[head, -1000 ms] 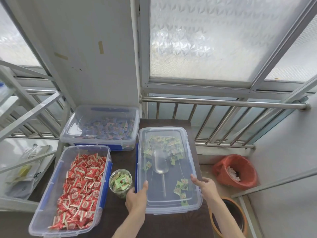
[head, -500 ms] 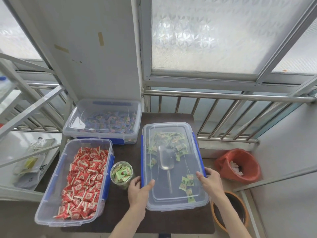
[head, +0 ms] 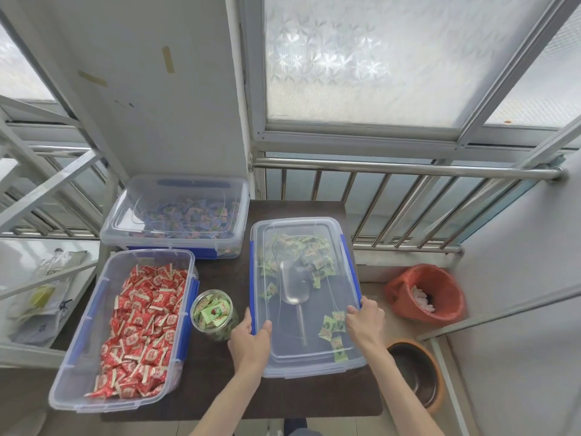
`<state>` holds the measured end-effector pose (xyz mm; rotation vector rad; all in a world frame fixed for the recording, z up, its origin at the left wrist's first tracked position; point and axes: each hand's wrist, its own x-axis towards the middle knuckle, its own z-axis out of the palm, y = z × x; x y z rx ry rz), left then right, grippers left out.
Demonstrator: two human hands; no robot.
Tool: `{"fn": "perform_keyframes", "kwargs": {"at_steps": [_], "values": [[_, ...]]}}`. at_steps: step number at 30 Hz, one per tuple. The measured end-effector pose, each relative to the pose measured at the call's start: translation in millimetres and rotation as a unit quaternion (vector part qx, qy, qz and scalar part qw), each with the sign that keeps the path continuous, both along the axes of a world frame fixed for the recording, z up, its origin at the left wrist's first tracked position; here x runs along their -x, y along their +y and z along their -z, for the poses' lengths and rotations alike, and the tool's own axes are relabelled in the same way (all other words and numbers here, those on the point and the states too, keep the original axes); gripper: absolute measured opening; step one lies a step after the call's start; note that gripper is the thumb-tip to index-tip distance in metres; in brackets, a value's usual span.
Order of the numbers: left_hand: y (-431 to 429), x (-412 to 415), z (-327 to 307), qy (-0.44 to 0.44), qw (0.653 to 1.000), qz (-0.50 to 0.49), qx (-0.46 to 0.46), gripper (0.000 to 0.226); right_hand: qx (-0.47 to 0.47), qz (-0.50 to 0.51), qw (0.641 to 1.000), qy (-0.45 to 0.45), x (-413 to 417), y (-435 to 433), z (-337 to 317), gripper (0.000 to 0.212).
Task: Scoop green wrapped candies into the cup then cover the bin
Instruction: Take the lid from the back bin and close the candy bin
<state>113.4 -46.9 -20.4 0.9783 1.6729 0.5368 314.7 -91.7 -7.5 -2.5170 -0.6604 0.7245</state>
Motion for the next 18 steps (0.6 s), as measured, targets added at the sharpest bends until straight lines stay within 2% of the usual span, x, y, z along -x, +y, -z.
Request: {"fn": "perform_keyframes", "kwargs": {"at_steps": [7,12,14,16,18], "values": [[0,2,-3,0.007,1.000,0.023,0.000,0.067,0.005,-0.015,1.000,0.017,-1,-1,-2,0.014],[3,11,-6,0.003,0.998,0.070,0.001,0.073,-0.026,-0.021,0.998,0.049,0,-6,-9,0.009],[6,18,-10,0.001,0.996,0.090,0.008,0.077,-0.045,-0.028,0.997,0.064,-2,-9,-7,0.021],[11,25,-15,-0.013,0.994,0.106,0.007,0.081,-0.041,-0.030,0.997,0.060,-5,-14,-9,0.042],[17,34,-25,-0.035,0.991,0.127,-0.002,0.076,-0.044,-0.018,0.998,0.046,-11,-17,-16,0.059]]}}
